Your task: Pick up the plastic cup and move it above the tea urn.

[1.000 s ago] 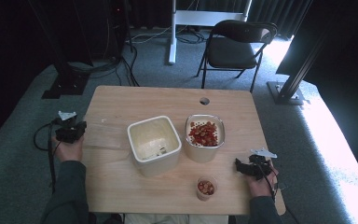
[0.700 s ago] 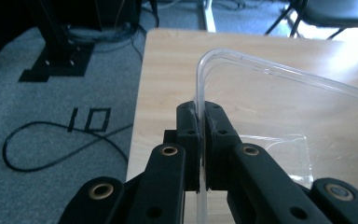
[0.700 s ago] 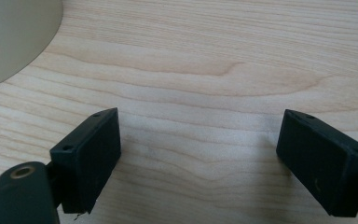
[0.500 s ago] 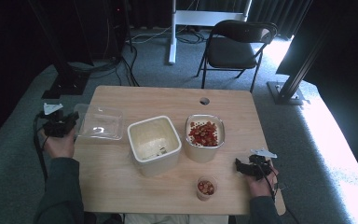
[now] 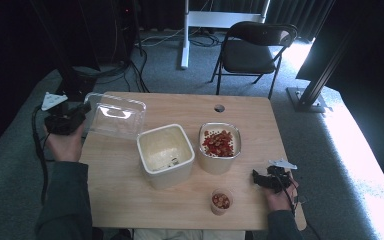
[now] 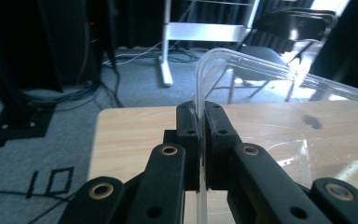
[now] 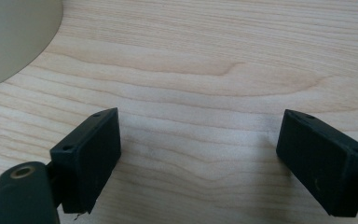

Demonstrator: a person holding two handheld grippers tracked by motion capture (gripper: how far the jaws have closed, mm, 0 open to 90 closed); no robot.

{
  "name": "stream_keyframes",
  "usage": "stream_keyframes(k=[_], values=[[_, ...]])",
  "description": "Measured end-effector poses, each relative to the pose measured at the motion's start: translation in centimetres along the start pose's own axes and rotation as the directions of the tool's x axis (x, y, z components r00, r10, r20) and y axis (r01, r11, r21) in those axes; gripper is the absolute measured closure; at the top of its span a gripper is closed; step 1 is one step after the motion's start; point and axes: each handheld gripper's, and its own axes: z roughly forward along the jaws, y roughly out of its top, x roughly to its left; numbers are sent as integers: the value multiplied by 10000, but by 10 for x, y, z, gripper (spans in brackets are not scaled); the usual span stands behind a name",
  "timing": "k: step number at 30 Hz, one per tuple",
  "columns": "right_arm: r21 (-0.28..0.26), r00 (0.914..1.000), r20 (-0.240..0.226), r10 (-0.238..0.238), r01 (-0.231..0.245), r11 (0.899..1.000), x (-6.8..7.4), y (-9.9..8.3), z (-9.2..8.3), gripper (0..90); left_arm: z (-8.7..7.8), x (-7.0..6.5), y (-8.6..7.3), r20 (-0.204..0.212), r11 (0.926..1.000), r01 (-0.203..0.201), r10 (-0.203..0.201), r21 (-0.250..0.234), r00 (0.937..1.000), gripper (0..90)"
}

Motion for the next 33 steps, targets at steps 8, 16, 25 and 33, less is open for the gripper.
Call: stream_keyframes(k=[8,16,25,33], values=[[4,10000,-2,1,-1,10000,0,0,0,132,10,-36,5,848,9984,-518,497,229,9952,871],[6,10000,-4,2,-2,10000,0,0,0,132,17,-60,6,1661,9947,-947,870,394,9823,832],[4,10000,-4,1,-1,10000,0,0,0,132,17,-70,3,2215,9884,-1511,1442,142,9644,572],[6,10000,-6,2,-2,10000,0,0,0,132,20,-72,-8,2507,9839,-1770,1653,246,9539,504]])
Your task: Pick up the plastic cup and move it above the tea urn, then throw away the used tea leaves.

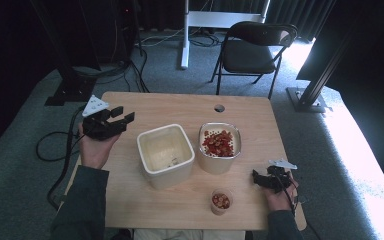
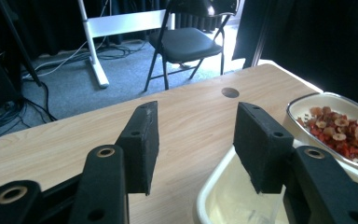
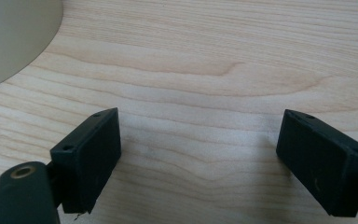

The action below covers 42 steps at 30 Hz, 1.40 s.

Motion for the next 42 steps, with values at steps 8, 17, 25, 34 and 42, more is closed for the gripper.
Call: stream_keyframes(k=[8,17,25,34,42], values=[[-4,10000,-6,-9,9,10000,0,0,0,132,6,3,-11,137,9998,197,-197,21,9997,485],[-21,10000,-24,-39,39,10000,0,0,-1,149,6,4,-27,124,9999,164,-165,52,9998,462],[5,10000,-54,-2,2,10000,4,-1,-5,222,3,1,-54,-40,9999,-135,135,56,9999,439],[-135,9984,-533,-208,201,9997,11,0,-13,207,3,9,-89,-450,9995,181,-169,266,9988,439],[-770,9829,-1474,-1108,1002,9920,30,7,-30,129,9,13,-121,-881,9958,418,-346,814,9955,425]])
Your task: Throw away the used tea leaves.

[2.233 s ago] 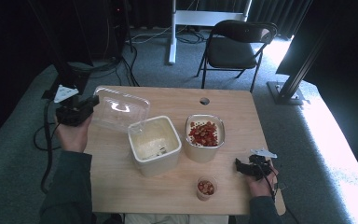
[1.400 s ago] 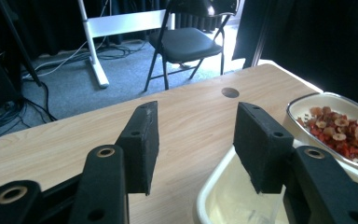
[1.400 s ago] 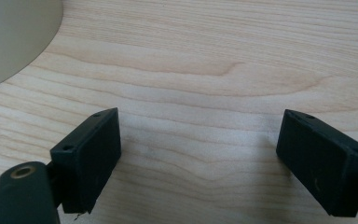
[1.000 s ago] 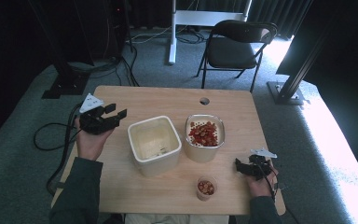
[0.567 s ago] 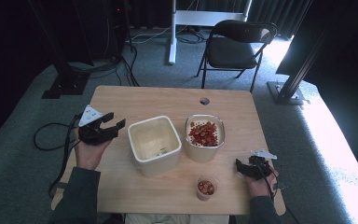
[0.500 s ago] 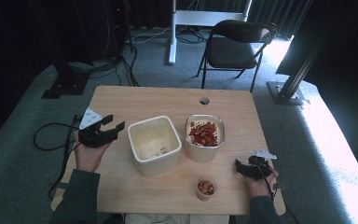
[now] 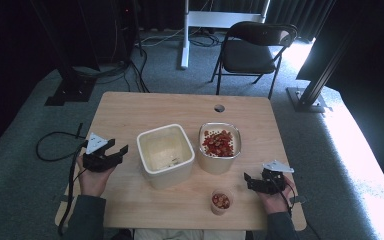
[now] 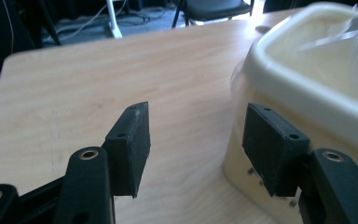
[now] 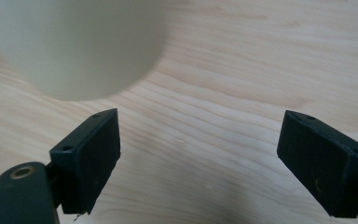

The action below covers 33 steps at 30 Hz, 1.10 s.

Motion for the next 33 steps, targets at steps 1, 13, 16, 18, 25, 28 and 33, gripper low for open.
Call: stream_keyframes(k=[1,13,16,18,25,28,33], values=[[-92,9999,-102,-68,68,9999,2,1,-2,122,1,1,-5,-50,10000,31,-31,54,10000,425],[-1632,9815,-1701,-873,593,9848,43,6,-52,124,15,10,-48,-238,9977,460,-449,503,9987,425],[-2000,9660,-2294,-1191,729,9771,57,4,-65,124,18,15,-52,-339,9967,621,-604,517,9976,425],[-2255,9561,-2534,-1472,896,9701,66,3,-73,122,20,17,-54,-430,9962,678,-655,545,9969,426],[-2520,9160,-3382,-2155,1325,9586,89,-4,-81,110,28,19,-59,-641,9936,629,-571,937,9963,426],[-2476,9070,-3543,-2276,1437,9582,96,-9,-76,107,30,20,-61,-636,9922,684,-620,1044,9960,430],[-2209,8796,-4084,-2438,1639,9614,107,-19,-64,105,32,22,-62,-641,9906,764,-695,1134,9955,434]])
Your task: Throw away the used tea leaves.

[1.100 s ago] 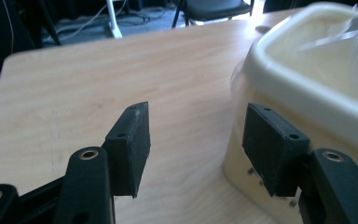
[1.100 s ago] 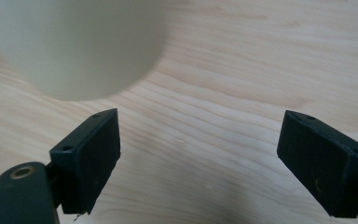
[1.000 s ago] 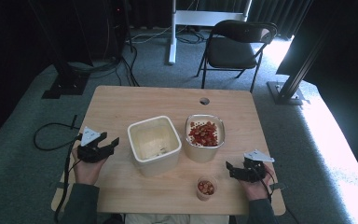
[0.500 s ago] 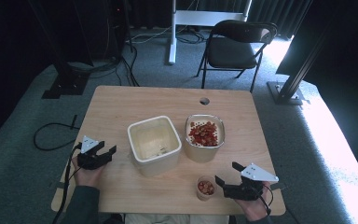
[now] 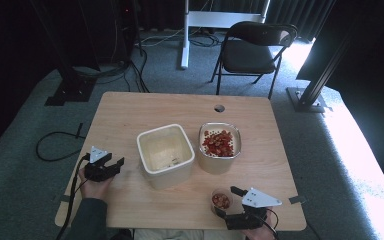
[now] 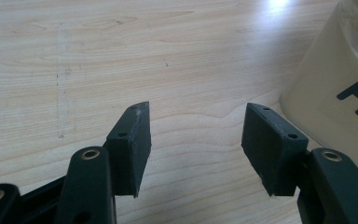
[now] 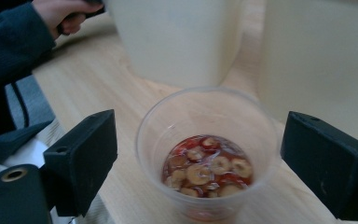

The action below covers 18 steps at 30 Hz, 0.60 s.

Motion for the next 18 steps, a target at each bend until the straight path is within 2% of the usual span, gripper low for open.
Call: stream_keyframes(k=[10,16,18], values=[[546,9999,24,-165,163,9984,-1,-10,23,126,1,-1,0,95,9999,-82,81,63,9999,435],[533,9999,-129,-85,92,9985,-9,-18,30,281,3,-2,-1,141,9998,-168,167,95,9998,437],[446,9997,65,-236,233,9987,-9,-17,29,292,4,-3,-1,150,9996,-230,228,133,9996,437]])
